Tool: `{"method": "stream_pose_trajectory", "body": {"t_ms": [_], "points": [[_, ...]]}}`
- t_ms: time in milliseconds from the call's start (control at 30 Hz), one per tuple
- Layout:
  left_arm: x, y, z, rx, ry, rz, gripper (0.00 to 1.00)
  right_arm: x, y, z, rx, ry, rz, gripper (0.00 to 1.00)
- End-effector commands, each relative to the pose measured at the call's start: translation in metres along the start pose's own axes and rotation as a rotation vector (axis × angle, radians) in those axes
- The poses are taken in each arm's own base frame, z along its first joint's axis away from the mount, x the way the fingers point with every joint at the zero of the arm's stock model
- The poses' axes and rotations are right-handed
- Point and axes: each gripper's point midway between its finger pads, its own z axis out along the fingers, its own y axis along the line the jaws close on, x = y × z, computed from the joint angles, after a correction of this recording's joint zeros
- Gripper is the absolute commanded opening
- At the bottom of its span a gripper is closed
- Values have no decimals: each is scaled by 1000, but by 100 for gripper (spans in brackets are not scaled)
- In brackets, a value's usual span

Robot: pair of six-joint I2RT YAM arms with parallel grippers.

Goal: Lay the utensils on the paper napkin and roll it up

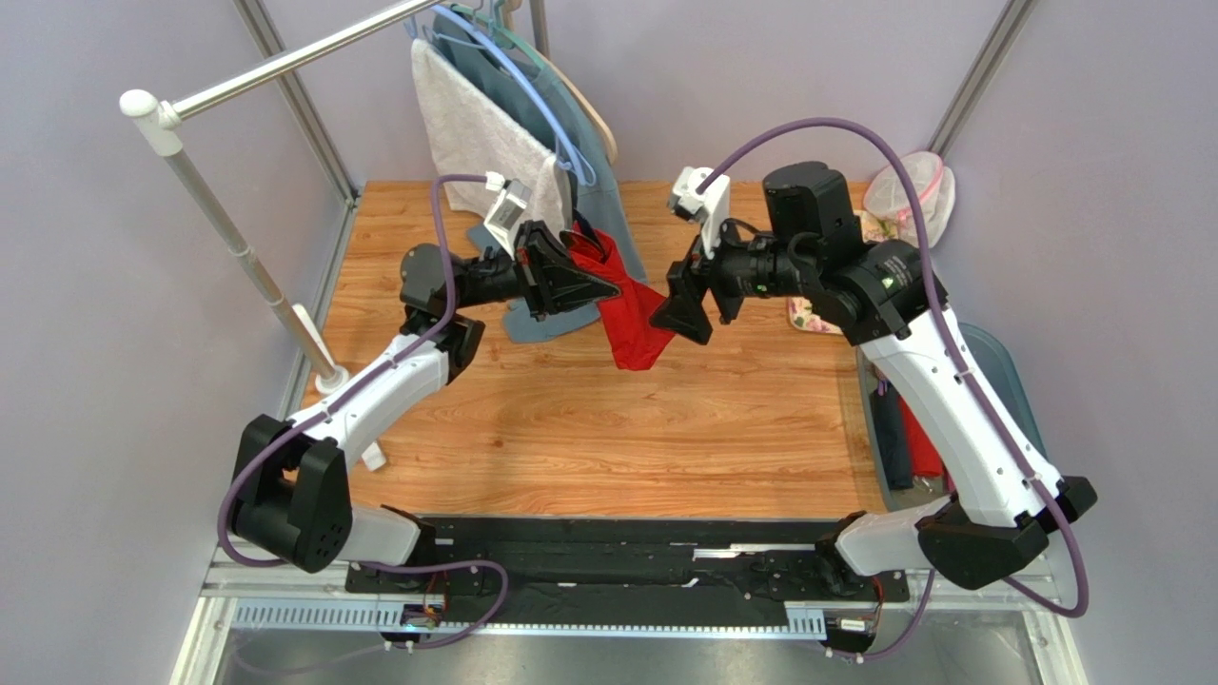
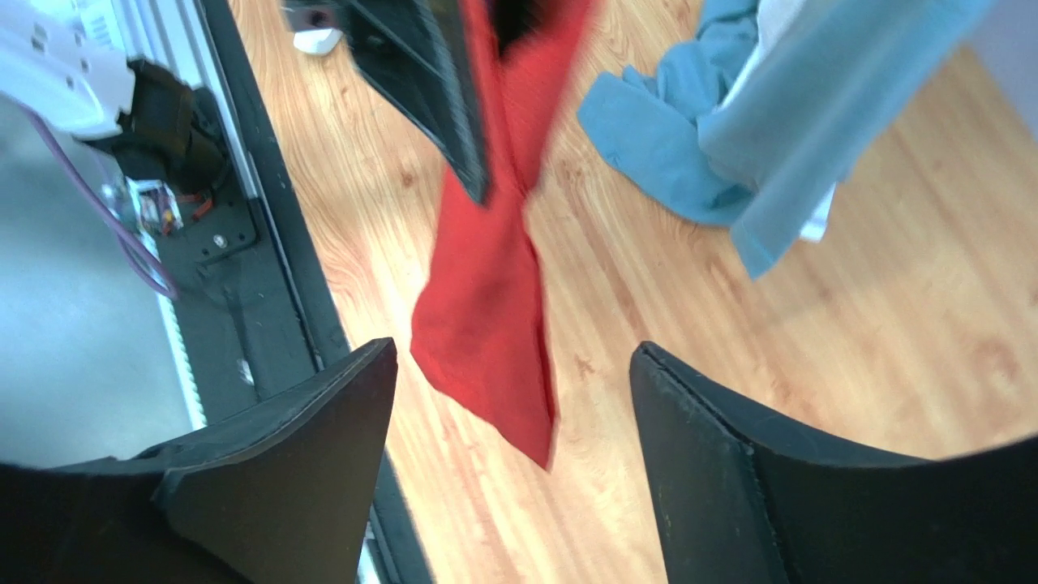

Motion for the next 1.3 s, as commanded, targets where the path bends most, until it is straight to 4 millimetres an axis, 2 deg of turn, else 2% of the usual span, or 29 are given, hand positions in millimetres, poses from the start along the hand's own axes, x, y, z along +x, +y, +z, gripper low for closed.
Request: {"method": "stream_pose_trajectory", "body": {"t_ms": [0,33,100,133,167,233,300,367,533,700,867,967,1133,1233,1267], "points": [[-44,-22,4,20,-89,91,0,-5,-9,-21,18,-73,182,71],[-46,-22,4,16,-95,89,0,2,-17,-23,24,-75,251,68],[-52,-25,4,4,-112,85,0,-2,-12,-27,-41,-111,296,57],[-55,-26,4,0,-119,86,0,0,-18,-31,-46,-121,329,56],[-55,-26,4,-6,-118,81,0,-2,-9,-31,-122,-136,375,54],[-58,-30,3,-8,-119,92,0,-3,-12,-34,-164,-152,431,52],[-58,-30,3,-16,-117,92,0,-9,-3,-37,-242,-169,445,51],[-58,-30,2,-23,-115,88,0,-10,2,-39,-273,-173,435,51],[-58,-32,2,-31,-110,89,0,-12,11,-45,-297,-187,413,62],[-62,-36,2,-25,-109,91,0,-2,4,-38,-245,-171,394,63],[-64,-41,1,-17,-110,95,0,-3,0,-34,-244,-174,357,52],[-64,-43,1,-15,-110,95,0,-1,2,-30,-255,-164,358,41],[-67,-48,1,-4,-107,110,0,-7,2,-23,-267,-162,344,35],[-69,-50,1,1,-107,121,0,-11,-3,-20,-265,-165,340,18],[-68,-50,1,3,-104,123,0,-12,-5,-19,-259,-164,341,5]]}}
